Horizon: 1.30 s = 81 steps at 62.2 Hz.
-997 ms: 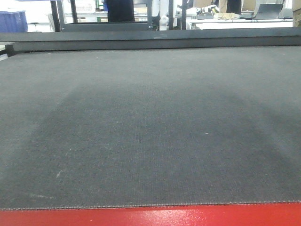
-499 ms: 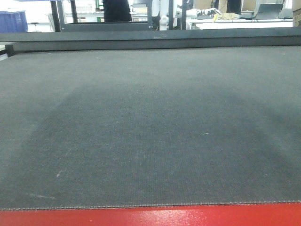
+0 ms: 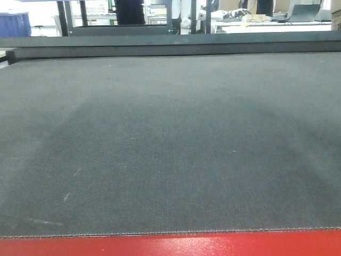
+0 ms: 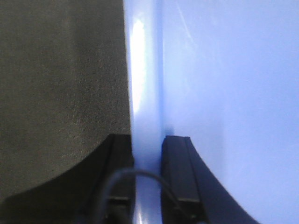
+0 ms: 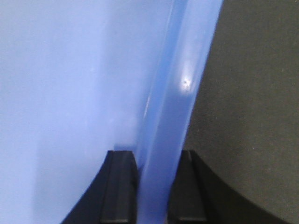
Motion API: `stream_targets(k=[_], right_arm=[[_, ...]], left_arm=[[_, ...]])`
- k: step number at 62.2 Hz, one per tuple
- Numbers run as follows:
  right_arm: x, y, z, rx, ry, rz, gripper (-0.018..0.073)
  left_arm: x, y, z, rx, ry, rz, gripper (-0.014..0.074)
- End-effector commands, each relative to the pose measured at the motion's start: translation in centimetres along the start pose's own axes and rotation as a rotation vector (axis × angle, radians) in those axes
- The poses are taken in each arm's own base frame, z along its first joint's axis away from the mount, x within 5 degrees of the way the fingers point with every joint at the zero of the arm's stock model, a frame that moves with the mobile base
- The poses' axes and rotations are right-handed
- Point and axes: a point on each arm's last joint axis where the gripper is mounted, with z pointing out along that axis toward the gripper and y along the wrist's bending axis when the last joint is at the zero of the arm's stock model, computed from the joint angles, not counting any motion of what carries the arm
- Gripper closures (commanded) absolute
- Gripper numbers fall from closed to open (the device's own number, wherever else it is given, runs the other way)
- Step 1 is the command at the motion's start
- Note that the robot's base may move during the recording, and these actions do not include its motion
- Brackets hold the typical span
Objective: Grab blue tray and place on right shelf
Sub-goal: 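Drive the base away from the table toward the steel shelf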
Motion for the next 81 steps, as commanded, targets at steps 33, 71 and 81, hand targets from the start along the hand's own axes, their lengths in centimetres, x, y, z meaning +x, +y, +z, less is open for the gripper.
stream_targets(k=[33, 71, 81], right_arm=[[-0.58, -0.73, -1.81, 0.071, -0.083, -0.076, 0.0501], [-0.58, -0.73, -1.81, 0.071, -0.083, -0.076, 0.0501], [-0.58, -0.73, -1.81, 0.071, -0.083, -0.076, 0.0501]], left_arm=[[0.47, 1.22, -2.48, -0.101, 0.002, 0.045, 0.0645], [0.47, 1.22, -2.48, -0.101, 0.002, 0.045, 0.0645], [0.47, 1.22, -2.48, -0.101, 0.002, 0.045, 0.0645]])
